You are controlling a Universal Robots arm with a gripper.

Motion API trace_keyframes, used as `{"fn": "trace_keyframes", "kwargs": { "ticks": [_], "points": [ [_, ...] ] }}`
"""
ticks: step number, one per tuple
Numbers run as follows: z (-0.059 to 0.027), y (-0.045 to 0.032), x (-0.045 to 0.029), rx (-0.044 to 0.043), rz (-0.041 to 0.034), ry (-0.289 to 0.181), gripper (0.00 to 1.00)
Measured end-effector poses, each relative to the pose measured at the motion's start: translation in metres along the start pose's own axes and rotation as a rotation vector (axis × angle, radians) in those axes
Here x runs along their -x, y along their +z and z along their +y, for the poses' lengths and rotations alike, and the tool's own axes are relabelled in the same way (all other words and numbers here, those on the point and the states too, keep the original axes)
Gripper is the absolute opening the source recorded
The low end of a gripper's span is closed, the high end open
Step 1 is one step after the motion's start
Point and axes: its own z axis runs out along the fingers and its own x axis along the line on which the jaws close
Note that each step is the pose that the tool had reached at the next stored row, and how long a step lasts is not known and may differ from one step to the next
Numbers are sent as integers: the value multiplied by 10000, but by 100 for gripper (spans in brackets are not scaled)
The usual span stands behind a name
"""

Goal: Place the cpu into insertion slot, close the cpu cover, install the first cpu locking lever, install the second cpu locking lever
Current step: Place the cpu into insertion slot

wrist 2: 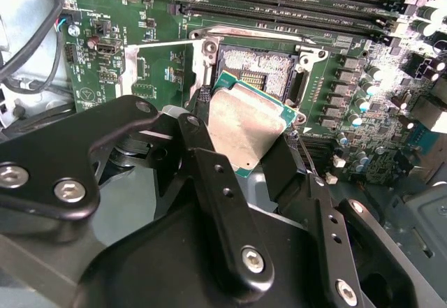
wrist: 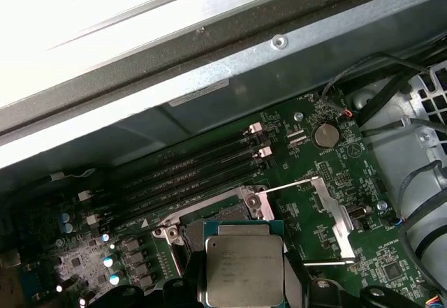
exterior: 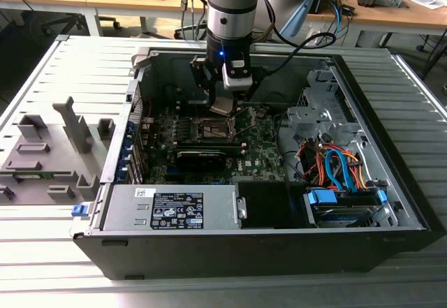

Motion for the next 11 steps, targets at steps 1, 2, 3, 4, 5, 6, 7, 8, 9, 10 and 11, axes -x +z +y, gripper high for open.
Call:
{"fn": "trace_keyframes", "kwargs": {
  "ticks": [1,2,3,4,5,6,7,8,9,10,11],
  "points": [
    [0,0,0,-2,-1,6,54],
    [0,0,0,-5,-3,11,54],
    [0,1,0,-9,-5,17,54],
    [0,0,0,-12,-6,22,54],
    [0,0,0,-17,-9,30,54],
    [0,0,0,-22,-11,38,54],
    [0,1,0,-24,-12,43,54],
    [0,1,0,-28,-14,50,54],
    [0,1,0,-31,-15,54,54],
    [0,1,0,-34,-17,60,54],
    [0,1,0,-37,-19,65,54]
  ]
}}
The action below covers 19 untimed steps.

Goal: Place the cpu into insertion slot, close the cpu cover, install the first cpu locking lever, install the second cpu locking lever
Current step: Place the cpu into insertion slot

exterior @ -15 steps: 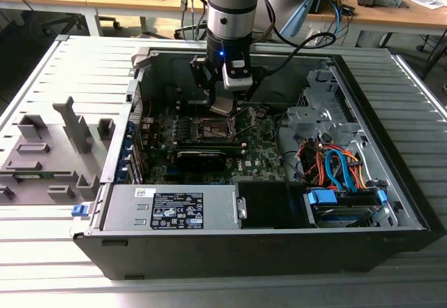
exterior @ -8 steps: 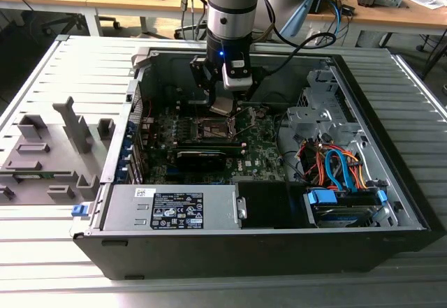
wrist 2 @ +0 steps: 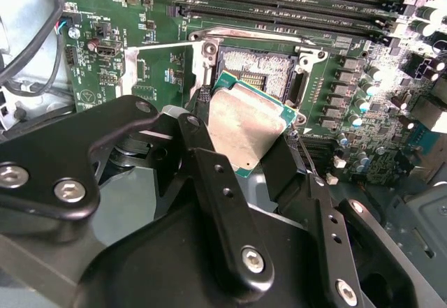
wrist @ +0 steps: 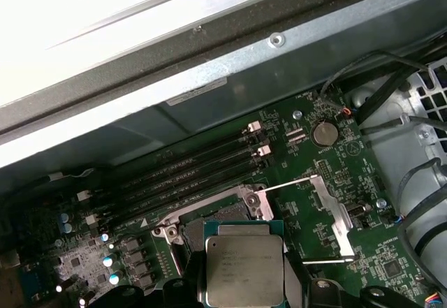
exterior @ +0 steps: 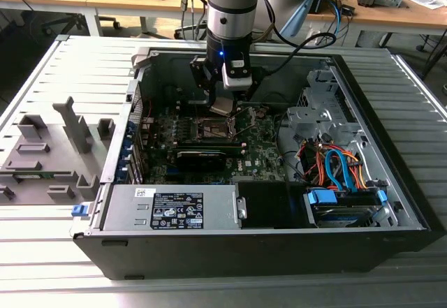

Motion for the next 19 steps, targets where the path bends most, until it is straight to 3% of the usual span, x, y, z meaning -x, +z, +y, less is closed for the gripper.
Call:
{"fn": "trace_keyframes", "kwargs": {
  "ticks": [19],
  "points": [
    [0,2,0,-60,-29,105,54]
  ]
}}
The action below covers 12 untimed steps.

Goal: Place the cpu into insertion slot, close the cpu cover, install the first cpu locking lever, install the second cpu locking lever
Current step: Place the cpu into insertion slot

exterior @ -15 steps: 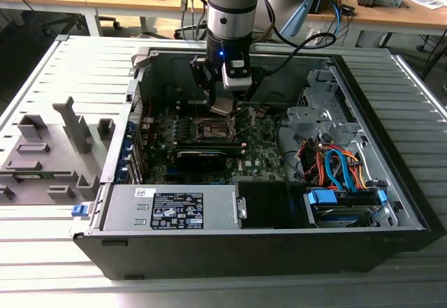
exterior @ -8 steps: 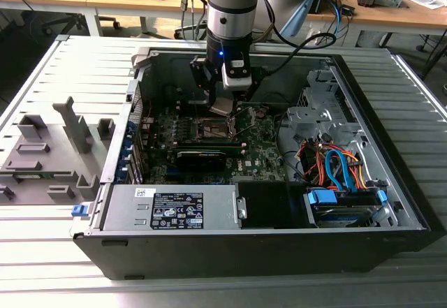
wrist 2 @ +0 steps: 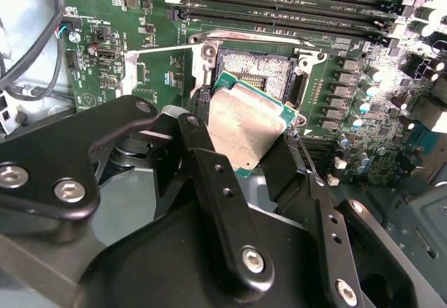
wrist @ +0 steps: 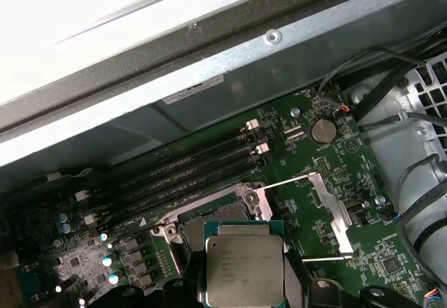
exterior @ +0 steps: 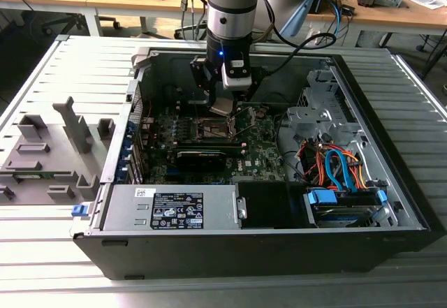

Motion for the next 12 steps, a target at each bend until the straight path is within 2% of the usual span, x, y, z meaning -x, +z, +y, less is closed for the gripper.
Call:
{"fn": "trace_keyframes", "kwargs": {
  "ticks": [12],
  "points": [
    [0,1,0,-30,-16,69,54]
  ]
}}
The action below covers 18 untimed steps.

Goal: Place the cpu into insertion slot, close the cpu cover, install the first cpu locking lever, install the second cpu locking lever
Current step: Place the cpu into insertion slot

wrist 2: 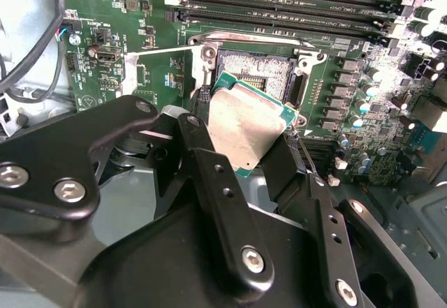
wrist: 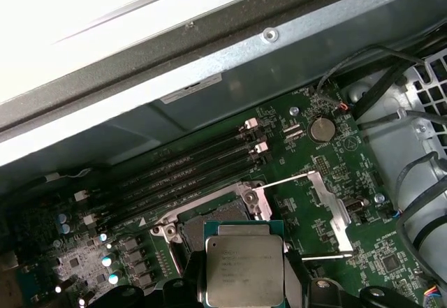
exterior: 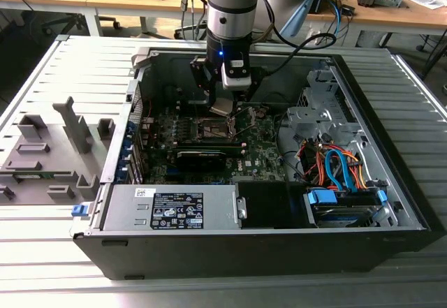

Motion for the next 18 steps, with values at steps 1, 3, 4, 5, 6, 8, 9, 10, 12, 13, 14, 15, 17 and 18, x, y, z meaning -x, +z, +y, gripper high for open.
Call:
{"fn": "trace_keyframes", "kwargs": {
  "ticks": [1,3,4,5,6,8,9,10,12,13,14,15,17,18],
  "points": [
    [0,0,0,-1,-1,4,54],
    [0,0,0,-9,-5,18,54],
    [0,0,0,-15,-7,32,54],
    [0,0,0,-16,-8,54,54],
    [0,0,0,-16,-9,77,54],
    [0,0,0,-17,-12,129,54],
    [0,0,0,-23,-16,165,54],
    [0,0,0,-31,-20,196,54],
    [0,0,0,-39,-25,220,54],
    [0,0,0,-44,-27,233,54],
    [0,0,0,-48,-29,244,54],
    [0,0,0,-53,-32,264,54],
    [0,0,0,-64,-38,292,54],
    [0,1,0,-73,-43,313,54]
  ]
}}
